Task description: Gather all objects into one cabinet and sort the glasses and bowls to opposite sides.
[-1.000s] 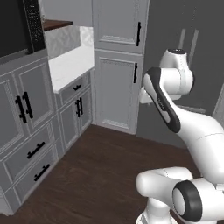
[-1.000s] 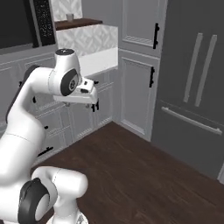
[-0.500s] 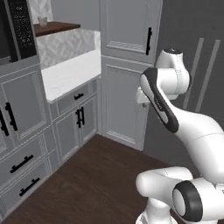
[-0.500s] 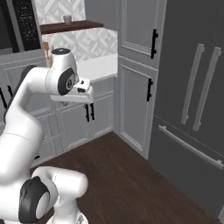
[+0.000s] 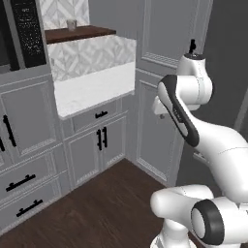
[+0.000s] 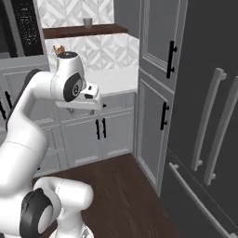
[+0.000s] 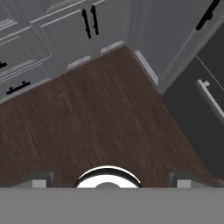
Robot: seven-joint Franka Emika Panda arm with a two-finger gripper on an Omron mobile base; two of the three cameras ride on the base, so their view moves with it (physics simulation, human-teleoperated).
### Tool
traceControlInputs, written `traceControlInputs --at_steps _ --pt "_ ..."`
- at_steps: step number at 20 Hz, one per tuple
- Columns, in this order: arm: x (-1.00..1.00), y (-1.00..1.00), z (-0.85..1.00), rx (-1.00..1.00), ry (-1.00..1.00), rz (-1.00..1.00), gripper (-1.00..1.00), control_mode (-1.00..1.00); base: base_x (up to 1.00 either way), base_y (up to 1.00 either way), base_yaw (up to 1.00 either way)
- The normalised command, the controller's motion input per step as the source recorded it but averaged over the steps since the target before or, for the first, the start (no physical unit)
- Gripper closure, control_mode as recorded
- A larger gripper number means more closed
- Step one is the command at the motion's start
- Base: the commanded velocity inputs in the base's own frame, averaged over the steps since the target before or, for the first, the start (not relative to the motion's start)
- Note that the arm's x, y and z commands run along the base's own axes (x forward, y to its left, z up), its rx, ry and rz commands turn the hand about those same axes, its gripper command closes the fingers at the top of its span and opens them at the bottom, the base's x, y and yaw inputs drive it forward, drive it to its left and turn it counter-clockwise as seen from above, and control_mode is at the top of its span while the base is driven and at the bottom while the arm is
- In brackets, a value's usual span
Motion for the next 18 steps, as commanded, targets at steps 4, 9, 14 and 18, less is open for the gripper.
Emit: traceControlInputs --at_steps 4,9,14,18 --pt "0.0 0.0 0.0 0.0 0.0 0.0 -1.0 1.0 1.0 -1.0 0.54" --pt "0.0 0.0 0.0 0.0 0.0 0.0 -1.0 1.0 1.0 -0.69 0.57" --pt "0.0 0.0 0.0 0.0 0.0 0.0 -1.0 1.0 1.0 -0.73 0.53" --pt "0.0 0.0 0.0 0.0 0.0 0.0 -1.0 1.0 0.89 -0.85 0.25"
